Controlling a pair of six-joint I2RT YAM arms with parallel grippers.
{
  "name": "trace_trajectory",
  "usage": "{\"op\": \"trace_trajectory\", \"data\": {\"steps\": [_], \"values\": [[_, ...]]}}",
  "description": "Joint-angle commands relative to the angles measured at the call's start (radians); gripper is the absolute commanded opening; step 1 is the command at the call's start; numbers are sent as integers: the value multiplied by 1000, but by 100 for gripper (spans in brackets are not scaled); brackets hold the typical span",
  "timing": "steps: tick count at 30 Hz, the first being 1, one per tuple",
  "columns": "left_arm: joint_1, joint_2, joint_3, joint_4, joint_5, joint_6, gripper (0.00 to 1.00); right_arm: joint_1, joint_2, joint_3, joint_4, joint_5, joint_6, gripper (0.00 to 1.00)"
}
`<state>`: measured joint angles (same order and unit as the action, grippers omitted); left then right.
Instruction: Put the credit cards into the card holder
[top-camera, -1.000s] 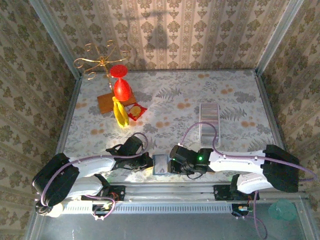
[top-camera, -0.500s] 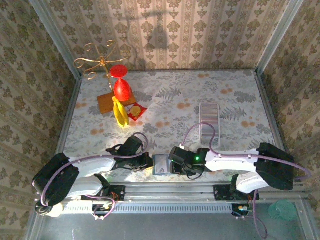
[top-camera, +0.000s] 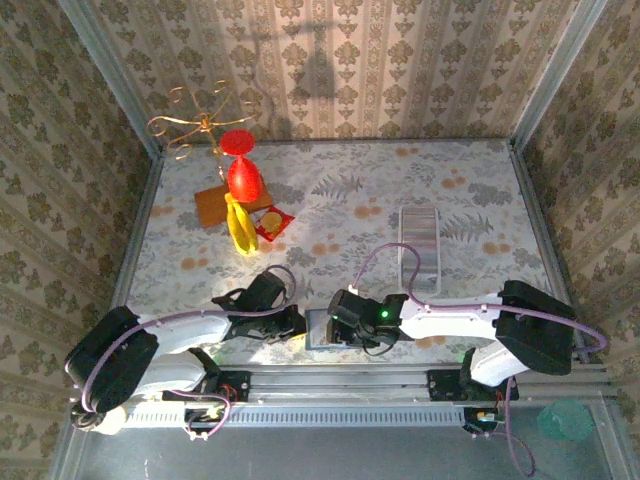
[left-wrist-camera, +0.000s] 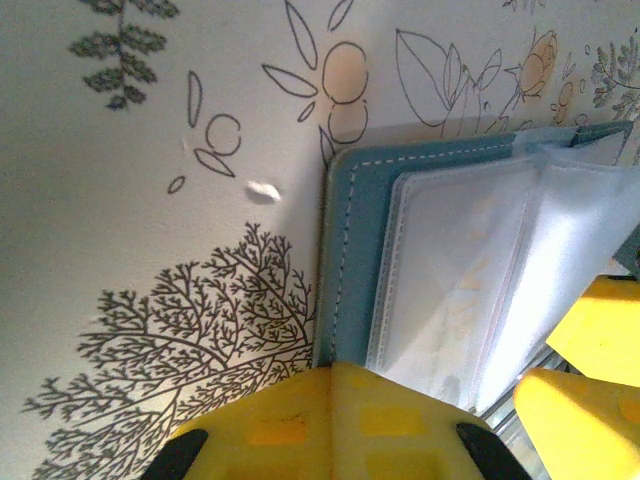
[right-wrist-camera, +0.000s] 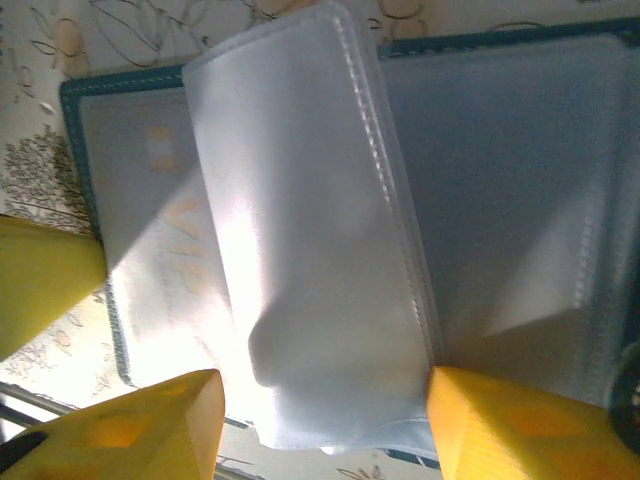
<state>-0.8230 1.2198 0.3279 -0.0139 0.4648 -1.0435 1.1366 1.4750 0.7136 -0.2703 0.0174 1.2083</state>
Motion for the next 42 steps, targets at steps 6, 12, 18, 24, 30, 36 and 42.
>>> {"op": "trace_trajectory", "data": {"steps": [6, 12, 18, 24, 30, 36, 42], "values": [[10, 2, -16, -51, -29, 17, 7, -8, 49, 19, 125, -40, -19, 57], [12, -6, -19, -55, -31, 16, 6, -8, 45, 33, 172, -46, -39, 55], [13, -6, -20, -57, -31, 17, 6, -8, 32, 39, 199, -42, -50, 54], [16, -5, -18, -57, -29, 19, 5, -8, 27, 40, 186, -39, -50, 52], [20, -8, -18, -60, -31, 20, 5, -8, 17, 40, 208, -48, -50, 52], [25, -8, -20, -58, -28, 21, 4, -8, 8, 40, 250, -66, -58, 52], [31, -6, -20, -57, -25, 25, 4, -8, 1, 28, 270, -68, -46, 51]]}}
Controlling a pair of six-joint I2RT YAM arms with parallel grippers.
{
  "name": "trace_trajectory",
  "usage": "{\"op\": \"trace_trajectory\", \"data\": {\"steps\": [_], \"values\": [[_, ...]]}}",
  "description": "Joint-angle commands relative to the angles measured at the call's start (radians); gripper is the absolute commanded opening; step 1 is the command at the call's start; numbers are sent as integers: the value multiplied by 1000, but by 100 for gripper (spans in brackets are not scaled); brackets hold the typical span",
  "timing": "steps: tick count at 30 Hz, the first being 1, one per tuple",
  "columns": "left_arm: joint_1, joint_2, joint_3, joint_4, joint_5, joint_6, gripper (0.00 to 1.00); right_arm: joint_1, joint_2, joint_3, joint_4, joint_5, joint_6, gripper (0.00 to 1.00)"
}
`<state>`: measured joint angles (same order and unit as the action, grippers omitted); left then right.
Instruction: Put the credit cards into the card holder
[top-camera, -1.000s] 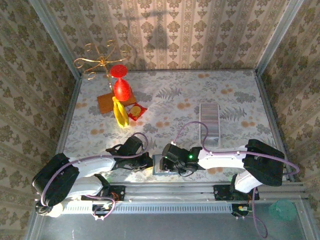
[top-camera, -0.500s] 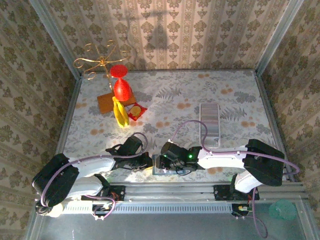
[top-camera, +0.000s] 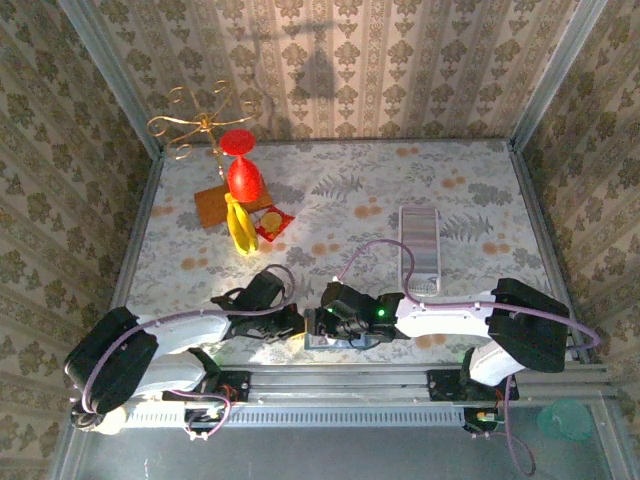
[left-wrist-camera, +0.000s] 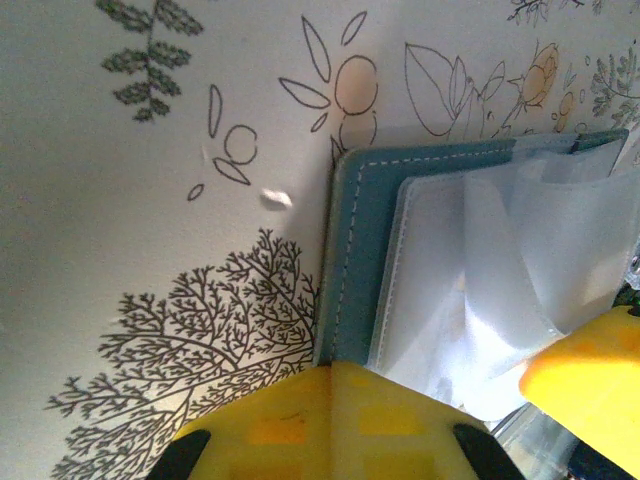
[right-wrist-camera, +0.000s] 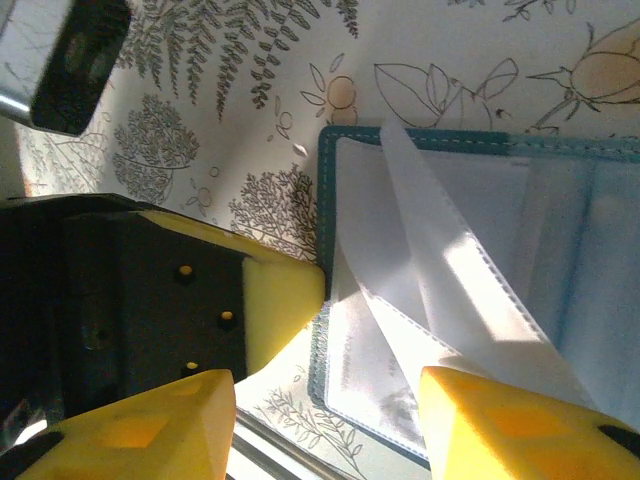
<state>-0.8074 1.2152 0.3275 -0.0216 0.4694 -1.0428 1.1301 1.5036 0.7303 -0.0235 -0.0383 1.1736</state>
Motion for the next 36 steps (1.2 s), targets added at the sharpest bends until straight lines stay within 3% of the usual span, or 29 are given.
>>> {"op": "trace_trajectory", "data": {"steps": [1, 20, 27, 36], "values": [[16, -2, -21, -49, -28, 24, 4, -3, -28, 7, 28, -14, -7, 51], [86, -169, -9, -116, -60, 0, 9, -23, 12, -12, 70, -55, 14, 45], [166, -268, 45, -252, -105, 33, 9, -22, 46, 3, 124, -109, -13, 44], [301, -399, 71, -429, -149, 97, 13, -9, 56, 106, 133, -253, -189, 44]]}}
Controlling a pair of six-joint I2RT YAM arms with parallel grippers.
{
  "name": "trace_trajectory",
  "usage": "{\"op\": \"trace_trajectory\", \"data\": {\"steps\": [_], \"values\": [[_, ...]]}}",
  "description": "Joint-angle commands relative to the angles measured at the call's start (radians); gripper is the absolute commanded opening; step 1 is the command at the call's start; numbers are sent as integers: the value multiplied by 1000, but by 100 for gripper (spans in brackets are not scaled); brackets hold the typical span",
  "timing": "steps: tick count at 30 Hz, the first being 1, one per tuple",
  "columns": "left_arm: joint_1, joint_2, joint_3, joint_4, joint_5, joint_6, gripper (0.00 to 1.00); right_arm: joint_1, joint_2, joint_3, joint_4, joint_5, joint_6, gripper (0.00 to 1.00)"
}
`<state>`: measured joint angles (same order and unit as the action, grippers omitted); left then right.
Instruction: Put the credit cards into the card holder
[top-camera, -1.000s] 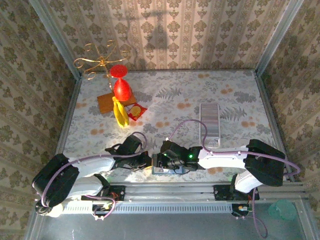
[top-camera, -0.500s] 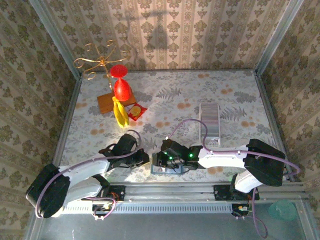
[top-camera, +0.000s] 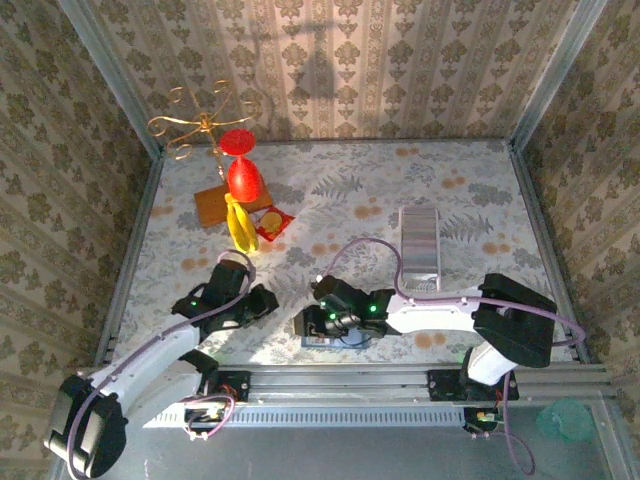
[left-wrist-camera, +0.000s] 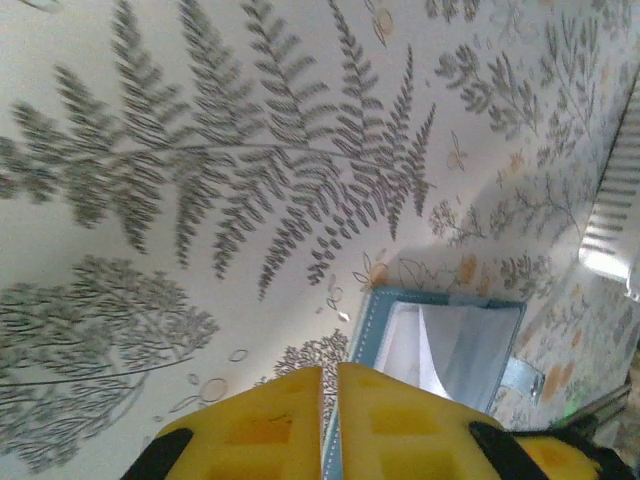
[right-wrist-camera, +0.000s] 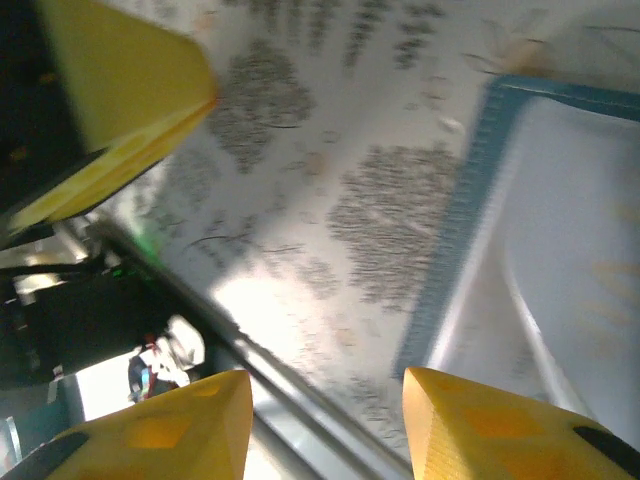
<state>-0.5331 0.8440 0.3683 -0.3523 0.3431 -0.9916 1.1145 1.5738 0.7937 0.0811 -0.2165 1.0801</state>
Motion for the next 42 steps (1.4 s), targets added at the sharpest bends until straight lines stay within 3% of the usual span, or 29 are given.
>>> {"op": "trace_trajectory", "data": {"steps": [1, 5, 11, 16, 20, 25, 32, 39, 42], "values": [[35, -29, 31, -100, -17, 49, 13, 7, -25, 47, 35, -93, -117, 45], [41, -12, 39, -94, 14, 71, 14, 3, -88, 81, -33, -136, -262, 49], [4, 32, 78, -85, 20, 131, 22, -92, -222, 154, -426, -73, -687, 51], [-96, 105, 107, -38, 7, 139, 31, -239, -349, 171, -676, -4, -1205, 54], [-173, 179, 134, -9, -25, 139, 33, -353, -476, 96, -759, 138, -1623, 68], [-223, 236, 151, 41, -43, 163, 37, -655, -527, 58, -831, 112, -1961, 70], [-228, 278, 166, 50, -69, 177, 38, -850, -502, -68, -644, 107, -2217, 78], [-230, 296, 170, 67, -70, 162, 37, -896, -389, -95, -478, 121, -2308, 79], [-230, 301, 170, 66, -75, 159, 36, -899, -335, -87, -487, 124, -2362, 80]]}}
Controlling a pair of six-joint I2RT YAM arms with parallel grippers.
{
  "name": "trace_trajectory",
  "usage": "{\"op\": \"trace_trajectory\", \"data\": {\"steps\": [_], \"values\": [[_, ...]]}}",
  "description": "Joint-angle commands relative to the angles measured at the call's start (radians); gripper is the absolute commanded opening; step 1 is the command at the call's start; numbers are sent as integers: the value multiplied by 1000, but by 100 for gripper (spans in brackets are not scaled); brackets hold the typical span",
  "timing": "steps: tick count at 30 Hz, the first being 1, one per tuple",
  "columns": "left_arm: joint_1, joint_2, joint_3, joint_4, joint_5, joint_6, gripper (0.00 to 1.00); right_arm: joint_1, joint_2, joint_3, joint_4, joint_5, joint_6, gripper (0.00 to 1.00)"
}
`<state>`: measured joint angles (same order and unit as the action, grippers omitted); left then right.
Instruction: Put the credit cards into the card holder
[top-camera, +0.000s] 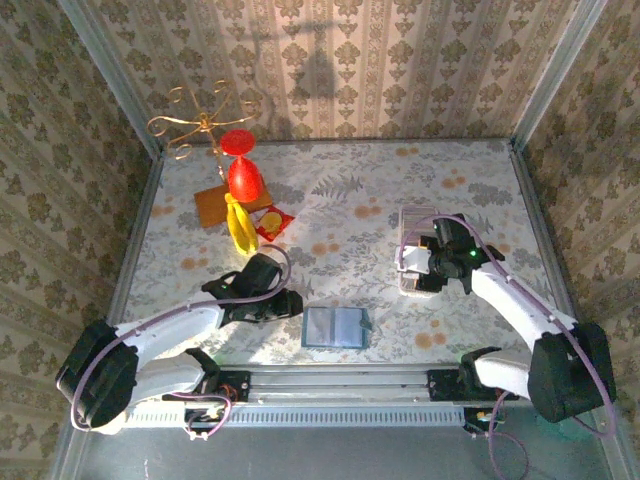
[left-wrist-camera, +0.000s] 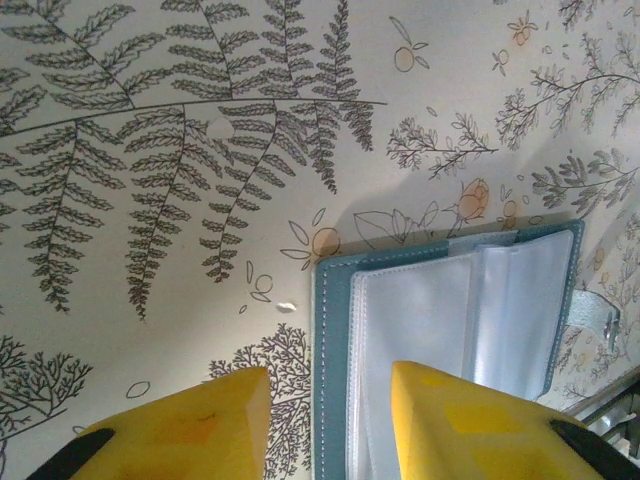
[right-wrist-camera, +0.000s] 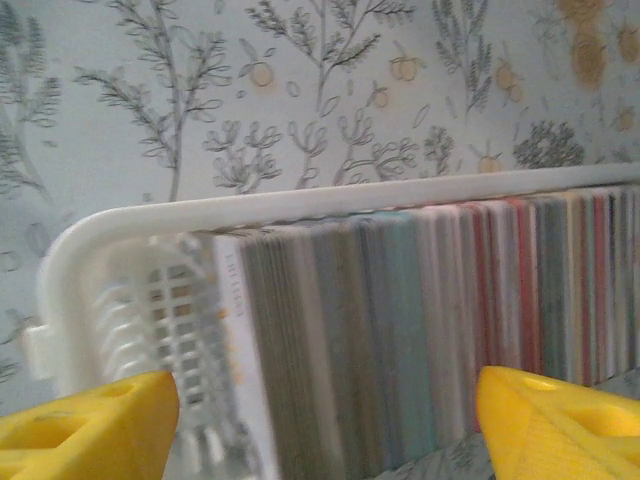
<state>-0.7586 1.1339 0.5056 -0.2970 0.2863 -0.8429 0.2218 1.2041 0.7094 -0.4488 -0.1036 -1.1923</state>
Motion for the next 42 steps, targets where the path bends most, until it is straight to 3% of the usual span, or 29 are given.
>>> {"op": "trace_trajectory", "data": {"steps": [1, 16, 29, 42], "values": [[-5, 15, 34, 6, -21, 12, 36, -7, 55, -1, 44, 22, -107, 80], [-4, 47, 39, 11, -7, 0, 33, -8, 139, 2, 130, 80, -128, 76], [-7, 67, 36, 33, 17, -7, 28, -4, 50, -20, 42, 73, -152, 41], [-17, 34, 15, 29, 24, -28, 25, 19, -16, -33, 27, 71, -116, 23]]}}
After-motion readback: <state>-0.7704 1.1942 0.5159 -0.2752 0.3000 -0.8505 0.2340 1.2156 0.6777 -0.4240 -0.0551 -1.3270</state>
